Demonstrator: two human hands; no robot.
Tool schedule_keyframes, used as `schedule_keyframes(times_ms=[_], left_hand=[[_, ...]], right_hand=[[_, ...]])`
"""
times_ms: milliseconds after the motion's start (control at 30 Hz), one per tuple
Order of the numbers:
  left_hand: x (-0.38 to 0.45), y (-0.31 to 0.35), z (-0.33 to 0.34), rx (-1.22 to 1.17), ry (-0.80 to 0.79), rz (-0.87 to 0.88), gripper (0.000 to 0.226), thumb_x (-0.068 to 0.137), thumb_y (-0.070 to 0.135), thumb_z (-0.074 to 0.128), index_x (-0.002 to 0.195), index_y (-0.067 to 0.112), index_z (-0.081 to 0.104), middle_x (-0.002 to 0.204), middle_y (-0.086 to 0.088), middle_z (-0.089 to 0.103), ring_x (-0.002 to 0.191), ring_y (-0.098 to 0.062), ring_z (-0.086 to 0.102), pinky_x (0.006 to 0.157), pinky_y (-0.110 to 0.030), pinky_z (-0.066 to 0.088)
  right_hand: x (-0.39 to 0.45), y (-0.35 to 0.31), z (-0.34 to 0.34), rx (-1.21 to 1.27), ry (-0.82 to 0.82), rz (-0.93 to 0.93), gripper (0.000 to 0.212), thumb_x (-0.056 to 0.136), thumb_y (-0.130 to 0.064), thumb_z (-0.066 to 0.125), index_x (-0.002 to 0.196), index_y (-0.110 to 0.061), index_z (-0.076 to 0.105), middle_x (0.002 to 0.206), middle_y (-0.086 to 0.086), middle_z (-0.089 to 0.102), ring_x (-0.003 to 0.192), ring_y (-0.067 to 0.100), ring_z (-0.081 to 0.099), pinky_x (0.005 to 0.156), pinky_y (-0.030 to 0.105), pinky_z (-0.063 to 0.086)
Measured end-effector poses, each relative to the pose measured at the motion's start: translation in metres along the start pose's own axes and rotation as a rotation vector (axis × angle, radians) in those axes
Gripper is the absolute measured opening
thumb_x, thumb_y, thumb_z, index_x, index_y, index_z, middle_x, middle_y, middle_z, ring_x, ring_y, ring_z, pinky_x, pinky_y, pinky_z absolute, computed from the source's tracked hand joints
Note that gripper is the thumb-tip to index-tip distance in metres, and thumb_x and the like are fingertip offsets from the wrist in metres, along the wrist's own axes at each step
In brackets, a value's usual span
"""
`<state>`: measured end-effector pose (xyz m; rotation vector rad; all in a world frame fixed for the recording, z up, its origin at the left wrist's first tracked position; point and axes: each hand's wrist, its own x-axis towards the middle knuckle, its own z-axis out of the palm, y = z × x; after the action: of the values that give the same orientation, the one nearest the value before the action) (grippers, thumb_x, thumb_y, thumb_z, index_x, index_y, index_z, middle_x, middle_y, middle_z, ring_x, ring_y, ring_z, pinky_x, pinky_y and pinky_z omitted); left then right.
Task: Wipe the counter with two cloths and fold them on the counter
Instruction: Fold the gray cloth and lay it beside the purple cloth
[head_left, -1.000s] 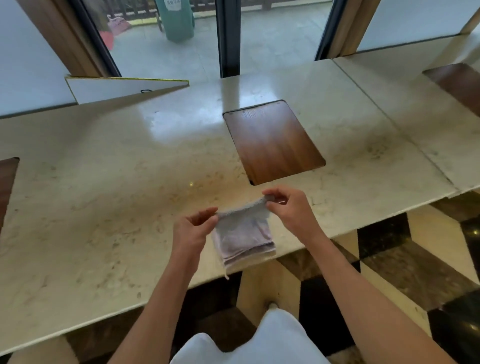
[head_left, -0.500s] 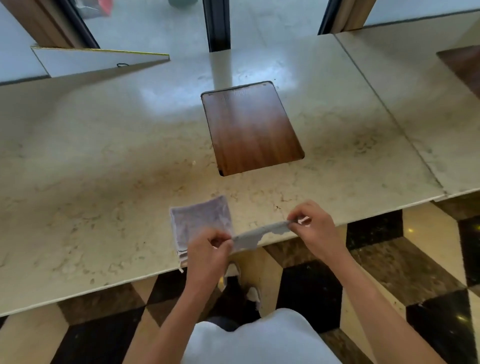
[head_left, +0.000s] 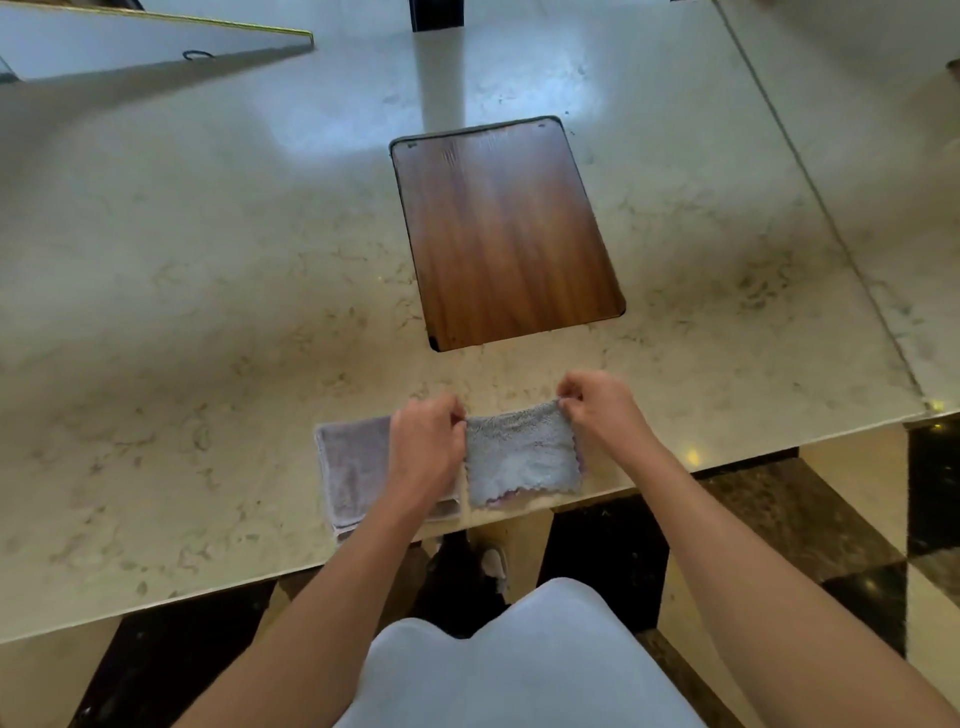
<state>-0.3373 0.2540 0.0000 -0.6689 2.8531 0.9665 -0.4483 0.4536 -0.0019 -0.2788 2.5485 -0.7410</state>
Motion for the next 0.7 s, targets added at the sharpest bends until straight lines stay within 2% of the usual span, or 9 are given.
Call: schedule_keyframes(times_ms=[67, 167, 233, 300, 367, 433, 567, 700], left_hand=[[0.007, -0.002, 0.003, 0.031, 0.005, 0.011, 0.004, 0.087, 0.016, 0.071, 0.086, 0.02, 0.071, 0.083, 0.002, 0.072, 0.079, -0.016, 0.06, 0.083, -0.038, 0.049], [0.012, -0.004, 0.006, 0.033, -0.013, -0.008, 0.007, 0.09, 0.02, 0.069, 0.096, 0.019, 0.071, 0.089, 0.002, 0.072, 0.085, -0.017, 0.061, 0.087, -0.034, 0.043], [0.01, -0.003, 0.005, 0.022, -0.016, -0.015, 0.013, 0.09, 0.019, 0.069, 0.103, 0.016, 0.07, 0.093, 0.001, 0.07, 0.09, -0.019, 0.061, 0.089, -0.036, 0.045], [0.0, -0.001, 0.003, 0.021, 0.005, -0.003, 0.01, 0.089, 0.014, 0.07, 0.099, 0.014, 0.068, 0.092, 0.0, 0.065, 0.088, -0.02, 0.057, 0.083, -0.038, 0.047], [-0.017, 0.0, 0.005, 0.053, 0.007, 0.019, 0.005, 0.087, 0.011, 0.07, 0.086, 0.013, 0.066, 0.085, 0.0, 0.06, 0.082, -0.02, 0.053, 0.076, -0.035, 0.045], [-0.04, -0.001, 0.01, 0.081, -0.034, 0.041, 0.01, 0.083, 0.01, 0.072, 0.078, 0.013, 0.065, 0.078, 0.002, 0.055, 0.075, -0.019, 0.048, 0.07, -0.032, 0.043], [-0.074, -0.006, 0.024, 0.135, -0.12, 0.054, 0.013, 0.079, 0.011, 0.076, 0.083, 0.016, 0.065, 0.083, 0.003, 0.051, 0.076, -0.019, 0.046, 0.066, -0.032, 0.045], [-0.078, -0.002, 0.029, 0.154, -0.08, -0.007, 0.011, 0.082, 0.012, 0.075, 0.085, 0.015, 0.065, 0.087, 0.001, 0.052, 0.079, -0.019, 0.046, 0.068, -0.034, 0.047]], right_hand=[[0.006, -0.003, 0.002, 0.003, 0.019, 0.013, 0.005, 0.091, -0.01, 0.07, 0.091, -0.014, 0.069, 0.087, 0.0, 0.064, 0.086, 0.021, 0.064, 0.078, 0.036, 0.055], [0.01, -0.006, 0.004, 0.036, 0.073, 0.025, 0.007, 0.09, -0.011, 0.071, 0.095, -0.012, 0.066, 0.088, 0.0, 0.064, 0.085, 0.019, 0.062, 0.075, 0.03, 0.05], [0.006, -0.006, 0.003, 0.074, 0.113, 0.054, 0.009, 0.092, -0.014, 0.071, 0.097, -0.012, 0.064, 0.087, 0.0, 0.064, 0.081, 0.016, 0.06, 0.07, 0.026, 0.048], [-0.005, -0.002, 0.004, 0.083, 0.137, 0.115, 0.008, 0.095, -0.016, 0.066, 0.09, -0.012, 0.062, 0.083, 0.001, 0.065, 0.077, 0.017, 0.061, 0.064, 0.026, 0.048], [-0.023, 0.008, 0.006, 0.043, 0.072, 0.175, 0.012, 0.096, -0.016, 0.063, 0.084, -0.013, 0.062, 0.079, 0.002, 0.066, 0.074, 0.02, 0.062, 0.061, 0.03, 0.049], [-0.043, 0.016, 0.01, 0.007, -0.05, 0.216, 0.016, 0.095, -0.02, 0.064, 0.08, -0.016, 0.06, 0.076, 0.001, 0.064, 0.071, 0.018, 0.061, 0.059, 0.029, 0.047], [-0.062, 0.025, 0.017, -0.006, -0.117, 0.254, 0.022, 0.086, -0.026, 0.071, 0.08, -0.009, 0.057, 0.075, 0.005, 0.064, 0.072, 0.026, 0.061, 0.059, 0.036, 0.042], [-0.061, 0.025, 0.018, -0.001, -0.132, 0.241, 0.019, 0.089, -0.019, 0.068, 0.078, -0.01, 0.055, 0.077, 0.006, 0.064, 0.075, 0.026, 0.061, 0.064, 0.037, 0.045]])
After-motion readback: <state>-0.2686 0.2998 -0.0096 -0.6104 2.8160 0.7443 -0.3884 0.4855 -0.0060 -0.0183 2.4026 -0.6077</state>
